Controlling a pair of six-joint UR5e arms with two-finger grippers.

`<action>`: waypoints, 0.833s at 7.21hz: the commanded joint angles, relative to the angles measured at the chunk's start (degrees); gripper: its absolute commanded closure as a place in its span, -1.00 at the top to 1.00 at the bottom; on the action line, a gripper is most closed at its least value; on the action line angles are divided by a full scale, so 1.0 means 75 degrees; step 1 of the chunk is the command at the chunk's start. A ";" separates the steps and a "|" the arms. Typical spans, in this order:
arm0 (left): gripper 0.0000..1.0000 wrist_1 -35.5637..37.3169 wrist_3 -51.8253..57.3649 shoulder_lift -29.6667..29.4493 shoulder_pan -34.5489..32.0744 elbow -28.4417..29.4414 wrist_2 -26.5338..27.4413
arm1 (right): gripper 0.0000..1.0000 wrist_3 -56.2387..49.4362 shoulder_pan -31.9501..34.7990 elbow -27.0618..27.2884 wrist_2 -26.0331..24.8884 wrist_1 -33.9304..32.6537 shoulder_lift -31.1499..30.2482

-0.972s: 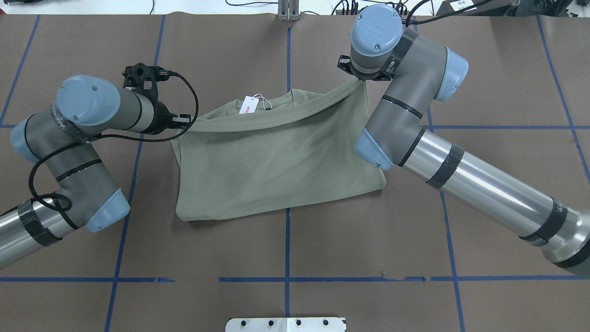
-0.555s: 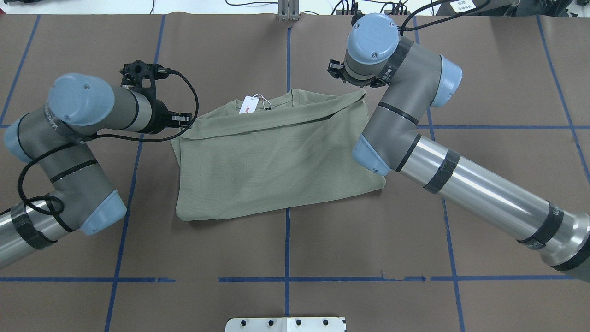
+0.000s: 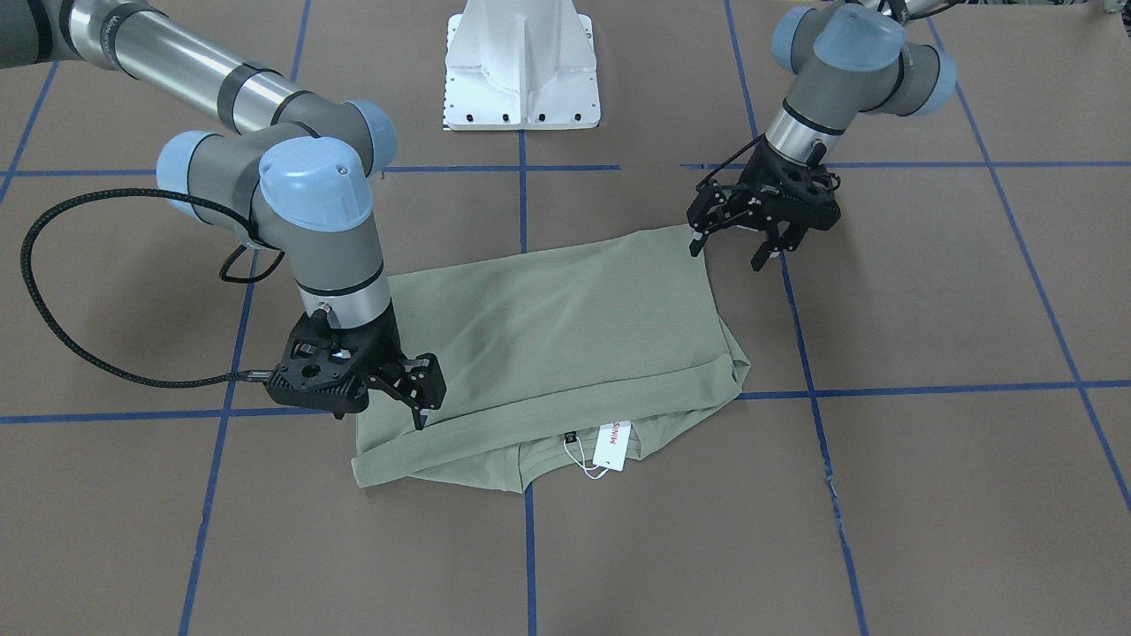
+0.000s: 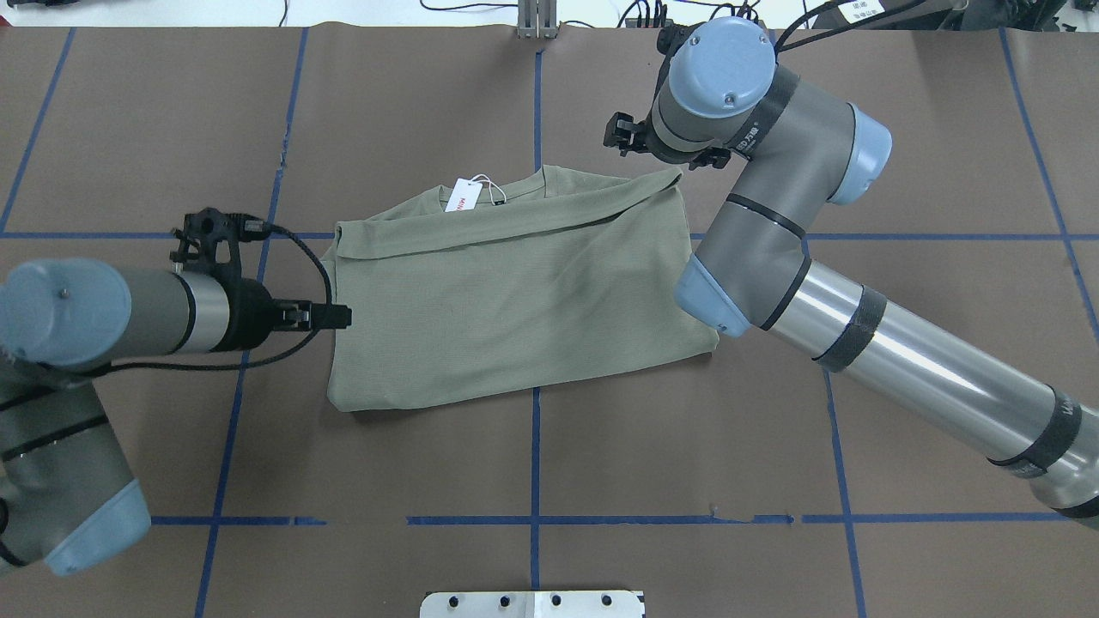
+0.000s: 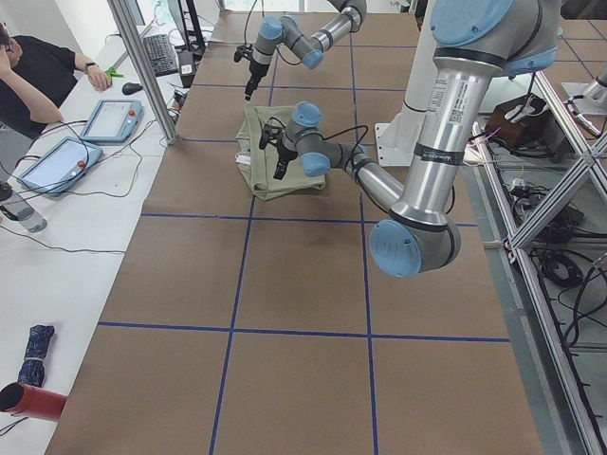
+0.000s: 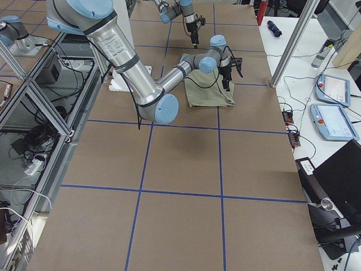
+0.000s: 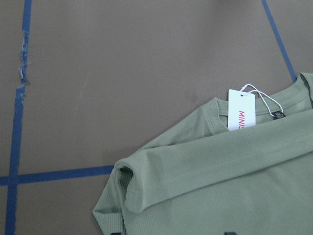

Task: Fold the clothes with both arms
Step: 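Release the hem and draw the left gripper back toward the shirt side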

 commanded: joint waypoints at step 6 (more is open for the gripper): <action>-0.62 -0.0439 -0.1564 0.0260 0.1359 0.0139 0.1061 | 1.00 0.0006 -0.0011 0.0069 -0.0027 0.0050 -0.0020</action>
